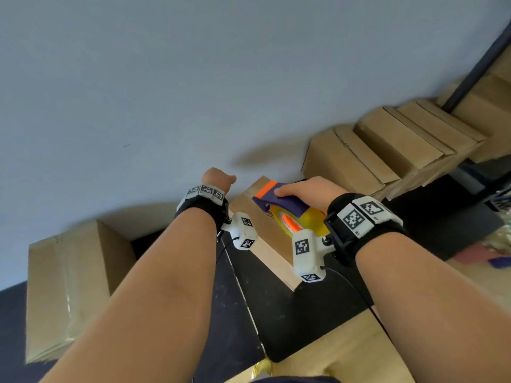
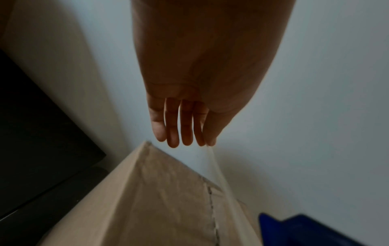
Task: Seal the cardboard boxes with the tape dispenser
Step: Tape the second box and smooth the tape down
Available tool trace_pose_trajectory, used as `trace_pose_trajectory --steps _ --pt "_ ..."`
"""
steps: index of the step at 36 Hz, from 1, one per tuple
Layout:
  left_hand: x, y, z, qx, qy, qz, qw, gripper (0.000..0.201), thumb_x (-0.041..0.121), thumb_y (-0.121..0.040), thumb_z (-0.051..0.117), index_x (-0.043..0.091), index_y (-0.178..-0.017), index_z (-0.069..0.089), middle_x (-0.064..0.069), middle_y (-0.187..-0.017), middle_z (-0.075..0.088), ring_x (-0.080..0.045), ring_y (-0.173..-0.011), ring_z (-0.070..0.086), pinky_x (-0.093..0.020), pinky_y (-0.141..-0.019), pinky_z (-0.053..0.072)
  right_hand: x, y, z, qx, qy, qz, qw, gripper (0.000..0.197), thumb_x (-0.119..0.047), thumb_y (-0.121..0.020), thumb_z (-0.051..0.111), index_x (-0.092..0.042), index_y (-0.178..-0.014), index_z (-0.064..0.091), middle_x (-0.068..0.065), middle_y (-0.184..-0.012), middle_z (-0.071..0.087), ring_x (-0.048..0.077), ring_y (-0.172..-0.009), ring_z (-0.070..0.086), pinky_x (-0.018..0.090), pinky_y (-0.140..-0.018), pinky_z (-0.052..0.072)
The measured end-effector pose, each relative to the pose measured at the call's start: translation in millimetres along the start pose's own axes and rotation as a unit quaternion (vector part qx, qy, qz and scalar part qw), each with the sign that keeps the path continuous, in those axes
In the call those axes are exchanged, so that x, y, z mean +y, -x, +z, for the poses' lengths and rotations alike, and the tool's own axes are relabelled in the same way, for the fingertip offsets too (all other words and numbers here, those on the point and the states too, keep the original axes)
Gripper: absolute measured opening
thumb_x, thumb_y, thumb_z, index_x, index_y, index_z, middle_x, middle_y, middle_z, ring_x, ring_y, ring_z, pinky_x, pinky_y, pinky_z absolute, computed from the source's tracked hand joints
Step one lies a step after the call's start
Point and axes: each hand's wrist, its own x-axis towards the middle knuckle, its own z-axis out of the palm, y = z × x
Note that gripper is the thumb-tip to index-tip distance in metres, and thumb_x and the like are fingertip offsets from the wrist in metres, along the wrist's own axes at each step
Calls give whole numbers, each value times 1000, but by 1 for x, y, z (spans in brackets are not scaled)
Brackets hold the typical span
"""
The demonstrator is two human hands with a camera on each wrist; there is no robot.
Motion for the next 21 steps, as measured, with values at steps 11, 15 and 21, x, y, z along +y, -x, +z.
trace_pose_trajectory --steps 11,15,21 --pt "-15 -1 17 -13 -38 9 999 33 24 -92 55 0 -69 53 -16 -77 59 -27 -71 53 -31 -63 43 -2 -5 1 -5 22 -3 1000 33 -49 -84 70 -17 -86 65 -1 -80 62 11 -69 55 23 -59 39" --pt "-18 4 21 -18 -95 23 995 45 27 -95 51 5 -57 40 -7 -58 40 -22 -55 41 -26 -49 31 0 -5 0 -5 16 -2 1000 32 -48 -84 70 -18 -81 61 -1 -80 61 12 -69 56 22 -58 39" --pt "-16 21 24 -81 -125 39 988 37 17 -101 39 16 -137 47 -14 -128 57 -31 -119 54 -31 -92 41 2 -4 2 -6 -1 -4 1000 32 -48 -83 71 -17 -82 62 1 -83 62 12 -70 56 24 -60 39"
